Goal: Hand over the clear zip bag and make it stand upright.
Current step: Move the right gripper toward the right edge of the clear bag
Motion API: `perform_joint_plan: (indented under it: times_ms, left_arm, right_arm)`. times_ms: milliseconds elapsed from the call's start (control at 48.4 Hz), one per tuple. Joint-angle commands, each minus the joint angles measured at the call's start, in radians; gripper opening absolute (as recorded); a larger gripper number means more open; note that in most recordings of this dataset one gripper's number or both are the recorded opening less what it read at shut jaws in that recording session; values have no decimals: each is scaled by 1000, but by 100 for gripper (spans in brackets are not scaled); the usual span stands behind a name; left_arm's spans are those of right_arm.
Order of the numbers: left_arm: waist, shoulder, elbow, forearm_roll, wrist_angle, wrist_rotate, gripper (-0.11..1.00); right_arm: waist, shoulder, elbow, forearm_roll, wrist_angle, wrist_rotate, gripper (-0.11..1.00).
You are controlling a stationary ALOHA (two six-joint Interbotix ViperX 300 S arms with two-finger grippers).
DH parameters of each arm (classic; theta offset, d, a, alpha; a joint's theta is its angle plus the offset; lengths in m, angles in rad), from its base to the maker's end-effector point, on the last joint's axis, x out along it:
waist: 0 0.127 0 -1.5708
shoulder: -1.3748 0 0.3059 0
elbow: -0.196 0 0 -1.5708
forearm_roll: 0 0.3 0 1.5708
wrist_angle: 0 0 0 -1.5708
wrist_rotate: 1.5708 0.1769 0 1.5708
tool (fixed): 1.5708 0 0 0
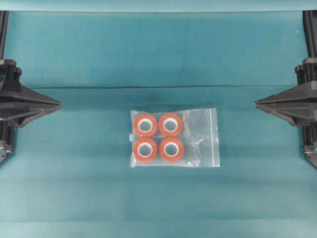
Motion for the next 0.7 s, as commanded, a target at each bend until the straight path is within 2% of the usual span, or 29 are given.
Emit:
perform_joint_plan:
  times_ms: [0, 41, 103, 145, 372, 538, 682]
  left_arm:
    - [-20, 20, -20, 9, 21, -6, 14]
    - [-25, 29, -25, 9, 28, -8, 12]
    - [-40, 49, -35, 9, 35, -6, 3]
    - [-48, 66, -40, 8, 44, -8, -1]
    - [-57, 143, -98, 9, 127, -9, -1]
    - [-55, 202, -160, 8, 167, -35, -1]
    - [-41, 256, -198, 8, 244, -75, -1]
  right_arm:
    - [-8, 9, -15, 14, -2, 26, 9]
    - [-11, 11, -21, 48, 14, 31, 7]
    - [-15, 17, -32, 101, 55, 54, 1]
    - [-18, 25, -38, 127, 92, 72, 0]
    - [-23, 63, -74, 183, 252, 193, 0]
    - [-78, 114, -77, 259, 313, 377, 0]
    - [-149, 179, -80, 302, 451, 565, 0]
